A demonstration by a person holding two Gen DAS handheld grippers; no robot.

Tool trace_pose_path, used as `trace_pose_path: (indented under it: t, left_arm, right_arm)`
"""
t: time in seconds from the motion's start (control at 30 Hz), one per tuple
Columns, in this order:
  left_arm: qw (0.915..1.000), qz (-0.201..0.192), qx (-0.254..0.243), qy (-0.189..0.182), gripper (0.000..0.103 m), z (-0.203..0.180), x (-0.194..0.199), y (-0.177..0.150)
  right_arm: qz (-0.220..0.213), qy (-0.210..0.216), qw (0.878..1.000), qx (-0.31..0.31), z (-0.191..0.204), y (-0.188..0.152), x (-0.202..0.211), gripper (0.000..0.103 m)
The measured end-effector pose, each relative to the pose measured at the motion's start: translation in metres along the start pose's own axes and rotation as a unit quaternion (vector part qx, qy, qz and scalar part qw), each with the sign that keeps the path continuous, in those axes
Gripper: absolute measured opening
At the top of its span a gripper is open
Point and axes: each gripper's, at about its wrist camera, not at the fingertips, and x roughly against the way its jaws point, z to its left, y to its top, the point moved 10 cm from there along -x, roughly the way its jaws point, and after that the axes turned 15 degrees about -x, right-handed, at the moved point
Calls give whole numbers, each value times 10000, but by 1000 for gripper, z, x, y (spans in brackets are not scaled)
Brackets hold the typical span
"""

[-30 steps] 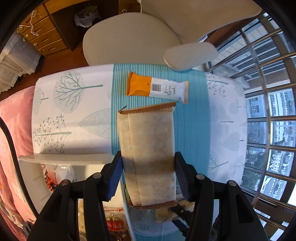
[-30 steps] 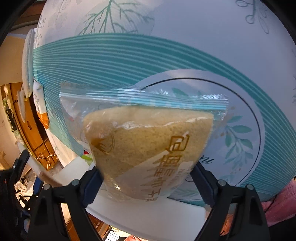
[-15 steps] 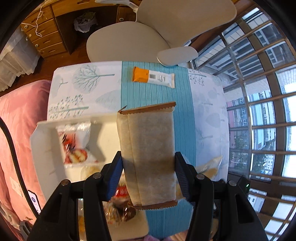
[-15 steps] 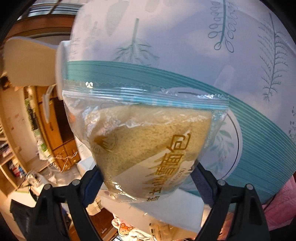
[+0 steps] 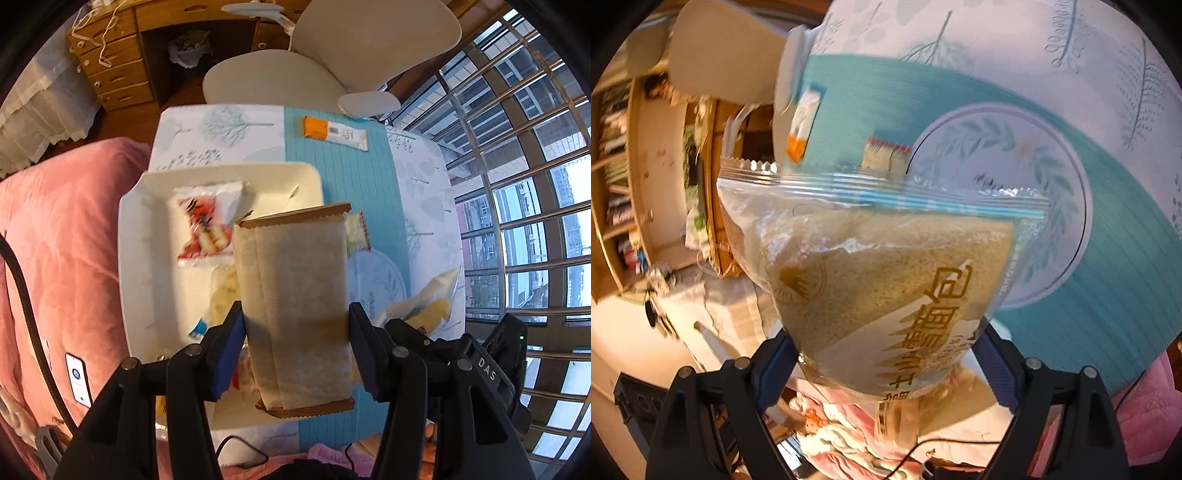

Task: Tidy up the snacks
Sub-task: 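Carry the bread bag and paper-wrapped bar into the white tray, open both tools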

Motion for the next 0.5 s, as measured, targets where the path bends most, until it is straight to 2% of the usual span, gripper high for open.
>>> trace_pose_path:
  t: [0.33,0.5]
  left_arm:
    - [9994,164,304,-45,53,38,-10,-48]
    - [9988,145,449,-149,53,51,-18,-64]
  right_arm:
    - [455,-504,9934,928,-3,-70,-29,89]
    - [503,-563,9888,1285,-3,-90,-39,91]
